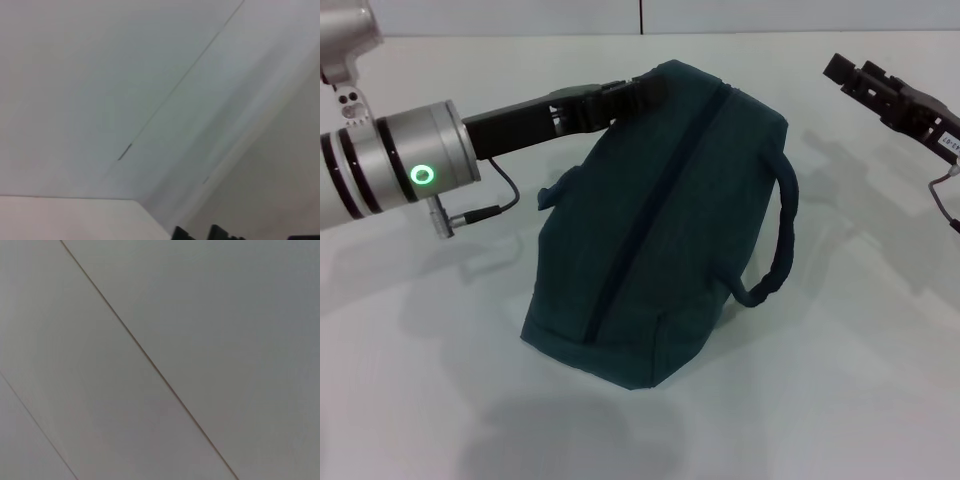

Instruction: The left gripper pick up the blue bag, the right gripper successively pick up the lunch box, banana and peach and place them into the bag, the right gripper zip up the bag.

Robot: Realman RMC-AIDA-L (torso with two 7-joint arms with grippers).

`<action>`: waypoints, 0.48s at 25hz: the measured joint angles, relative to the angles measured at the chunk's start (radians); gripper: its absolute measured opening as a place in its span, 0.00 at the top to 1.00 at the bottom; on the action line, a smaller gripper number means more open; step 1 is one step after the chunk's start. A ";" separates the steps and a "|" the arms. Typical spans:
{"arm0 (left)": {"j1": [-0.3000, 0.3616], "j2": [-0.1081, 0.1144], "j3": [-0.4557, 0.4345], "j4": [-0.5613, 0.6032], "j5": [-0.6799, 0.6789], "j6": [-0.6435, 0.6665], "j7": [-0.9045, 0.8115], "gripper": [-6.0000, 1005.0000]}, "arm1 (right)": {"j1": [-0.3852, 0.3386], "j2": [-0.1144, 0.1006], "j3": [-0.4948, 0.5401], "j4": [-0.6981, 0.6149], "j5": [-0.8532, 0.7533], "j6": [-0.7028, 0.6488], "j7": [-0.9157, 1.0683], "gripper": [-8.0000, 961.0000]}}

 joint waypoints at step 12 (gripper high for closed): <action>0.008 0.000 0.000 -0.037 -0.065 -0.007 0.121 0.75 | -0.010 0.001 0.001 -0.006 -0.003 -0.005 -0.010 0.09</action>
